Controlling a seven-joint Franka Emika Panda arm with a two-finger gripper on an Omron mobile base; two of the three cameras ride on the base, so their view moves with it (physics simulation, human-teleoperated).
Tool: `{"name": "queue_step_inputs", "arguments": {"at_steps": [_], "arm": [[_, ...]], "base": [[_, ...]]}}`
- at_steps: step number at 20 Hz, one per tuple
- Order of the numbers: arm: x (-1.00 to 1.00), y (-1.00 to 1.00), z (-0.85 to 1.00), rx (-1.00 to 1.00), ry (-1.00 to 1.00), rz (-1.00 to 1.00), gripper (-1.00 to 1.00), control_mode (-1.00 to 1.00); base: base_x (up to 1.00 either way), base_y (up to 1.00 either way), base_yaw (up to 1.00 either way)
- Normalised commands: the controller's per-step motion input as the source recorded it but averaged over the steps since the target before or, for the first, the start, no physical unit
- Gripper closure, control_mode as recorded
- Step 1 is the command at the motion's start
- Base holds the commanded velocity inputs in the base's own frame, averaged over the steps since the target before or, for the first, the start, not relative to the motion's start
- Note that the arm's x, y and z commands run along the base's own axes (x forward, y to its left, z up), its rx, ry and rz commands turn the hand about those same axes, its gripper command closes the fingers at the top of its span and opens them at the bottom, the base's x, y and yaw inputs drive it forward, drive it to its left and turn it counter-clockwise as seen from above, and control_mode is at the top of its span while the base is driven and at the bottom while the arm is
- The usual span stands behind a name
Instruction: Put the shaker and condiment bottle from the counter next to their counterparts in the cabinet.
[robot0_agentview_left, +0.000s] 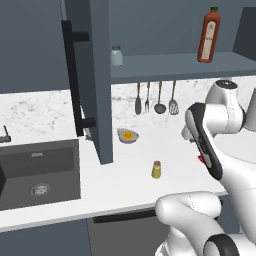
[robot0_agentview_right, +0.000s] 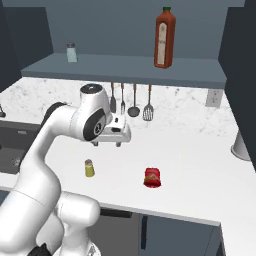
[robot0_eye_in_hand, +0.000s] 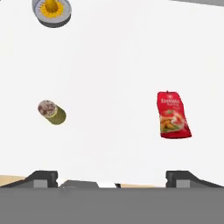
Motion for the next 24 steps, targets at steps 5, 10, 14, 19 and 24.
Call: {"name": "queue_step_inputs", "arguments": {"at_steps": [5,10,14,19,24], "arm": [[-0.01,-0.42,-0.47,-0.02,0.00,0.05,-1.00,-1.00],[0.06,0.00,-0.35,0.20,-0.15,0.45,-1.00,-1.00],[0.29,0.04,-0.56,0.18,-0.16,0.60,-1.00,-1.00],[0.24,0.28,-0.41,0.18,-0.11,0.51,-1.00,-1.00],[0.21,0.66,-0.14,0.10,-0.09,0.36,-1.00,-1.00]], "base": [[0.00,0.00,0.00],[0.00,0.00,0.00],[0.00,0.00,0.00],[0.00,0.00,0.00],[0.00,0.00,0.00]]}}
